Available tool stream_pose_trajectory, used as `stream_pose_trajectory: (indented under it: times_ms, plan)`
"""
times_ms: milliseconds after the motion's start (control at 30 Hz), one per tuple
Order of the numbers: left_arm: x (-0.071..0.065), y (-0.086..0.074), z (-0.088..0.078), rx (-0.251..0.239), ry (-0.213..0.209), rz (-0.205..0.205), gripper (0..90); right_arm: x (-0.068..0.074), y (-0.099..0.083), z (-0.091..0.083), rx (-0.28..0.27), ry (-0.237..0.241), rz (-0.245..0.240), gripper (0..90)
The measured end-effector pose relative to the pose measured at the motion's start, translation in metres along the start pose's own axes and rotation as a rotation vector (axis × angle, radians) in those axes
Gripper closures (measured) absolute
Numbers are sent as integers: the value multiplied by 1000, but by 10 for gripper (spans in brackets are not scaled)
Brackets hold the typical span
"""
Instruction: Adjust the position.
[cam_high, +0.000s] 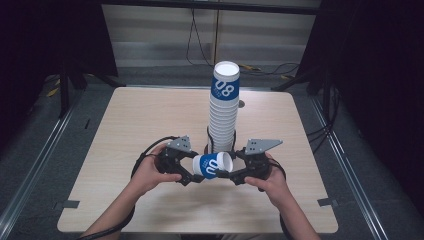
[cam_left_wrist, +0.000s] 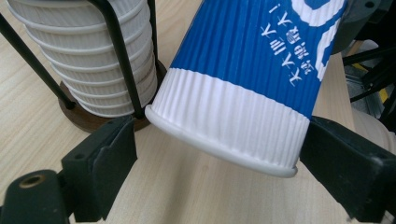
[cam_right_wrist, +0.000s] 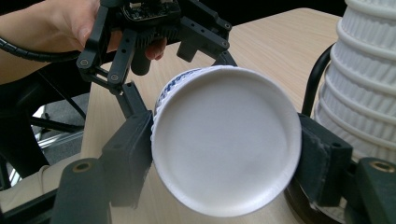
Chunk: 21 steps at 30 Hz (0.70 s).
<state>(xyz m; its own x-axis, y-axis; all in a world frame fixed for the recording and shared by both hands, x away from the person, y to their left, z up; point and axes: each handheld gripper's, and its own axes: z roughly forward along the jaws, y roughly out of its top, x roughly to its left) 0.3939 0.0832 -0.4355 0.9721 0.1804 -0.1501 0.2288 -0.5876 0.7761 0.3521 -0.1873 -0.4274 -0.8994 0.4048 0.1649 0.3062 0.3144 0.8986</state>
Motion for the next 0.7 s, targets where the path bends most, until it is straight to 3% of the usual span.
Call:
stream_pose_trajectory:
  times_ms: [400, 700]
  plan:
    - [0, 0, 3, -18, -3, 22, 99, 0, 0, 1, 11, 1, -4, 280]
    - [-1, -2, 6, -12, -9, 16, 119, 0, 3, 1, -7, 1, -5, 281]
